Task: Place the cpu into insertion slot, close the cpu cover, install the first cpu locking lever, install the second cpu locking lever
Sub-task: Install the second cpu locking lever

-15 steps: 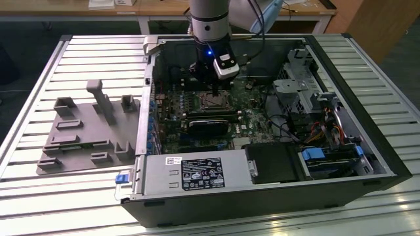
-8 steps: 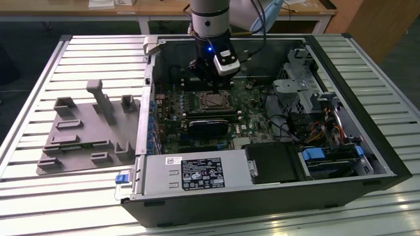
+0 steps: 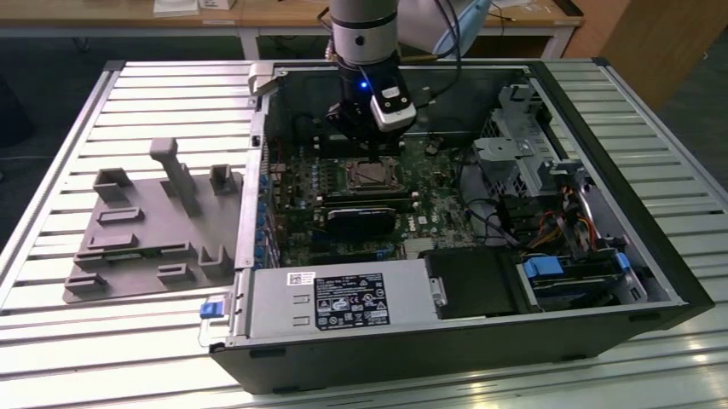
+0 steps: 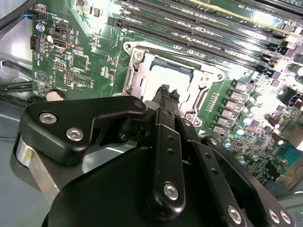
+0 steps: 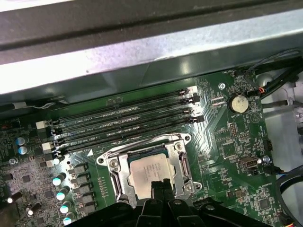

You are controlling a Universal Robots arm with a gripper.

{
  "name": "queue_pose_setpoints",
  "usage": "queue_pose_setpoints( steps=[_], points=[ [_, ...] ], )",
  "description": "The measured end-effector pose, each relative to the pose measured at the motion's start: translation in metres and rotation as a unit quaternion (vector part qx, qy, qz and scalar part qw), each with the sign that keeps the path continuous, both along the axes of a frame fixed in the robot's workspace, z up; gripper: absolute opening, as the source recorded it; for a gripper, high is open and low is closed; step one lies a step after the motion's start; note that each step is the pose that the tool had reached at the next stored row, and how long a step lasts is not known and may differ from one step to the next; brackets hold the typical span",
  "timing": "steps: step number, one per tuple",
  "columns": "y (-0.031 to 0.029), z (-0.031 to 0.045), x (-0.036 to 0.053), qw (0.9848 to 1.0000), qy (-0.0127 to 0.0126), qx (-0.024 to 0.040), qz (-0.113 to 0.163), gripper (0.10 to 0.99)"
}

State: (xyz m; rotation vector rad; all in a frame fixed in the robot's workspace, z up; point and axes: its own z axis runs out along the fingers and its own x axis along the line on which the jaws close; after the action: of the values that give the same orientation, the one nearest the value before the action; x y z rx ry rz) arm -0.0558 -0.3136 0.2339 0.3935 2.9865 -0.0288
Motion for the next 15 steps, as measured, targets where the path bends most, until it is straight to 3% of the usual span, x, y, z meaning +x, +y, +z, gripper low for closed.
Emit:
queue_pose_setpoints(
  steps=[6,15],
  points=[
    [-0.0028,0.0000,0.0000,1.0000,0.0000,-0.0002,0.000,0.102],
    [-0.0219,0.0000,0.0000,1.0000,0.0000,-0.0002,0.000,0.102]
  ],
)
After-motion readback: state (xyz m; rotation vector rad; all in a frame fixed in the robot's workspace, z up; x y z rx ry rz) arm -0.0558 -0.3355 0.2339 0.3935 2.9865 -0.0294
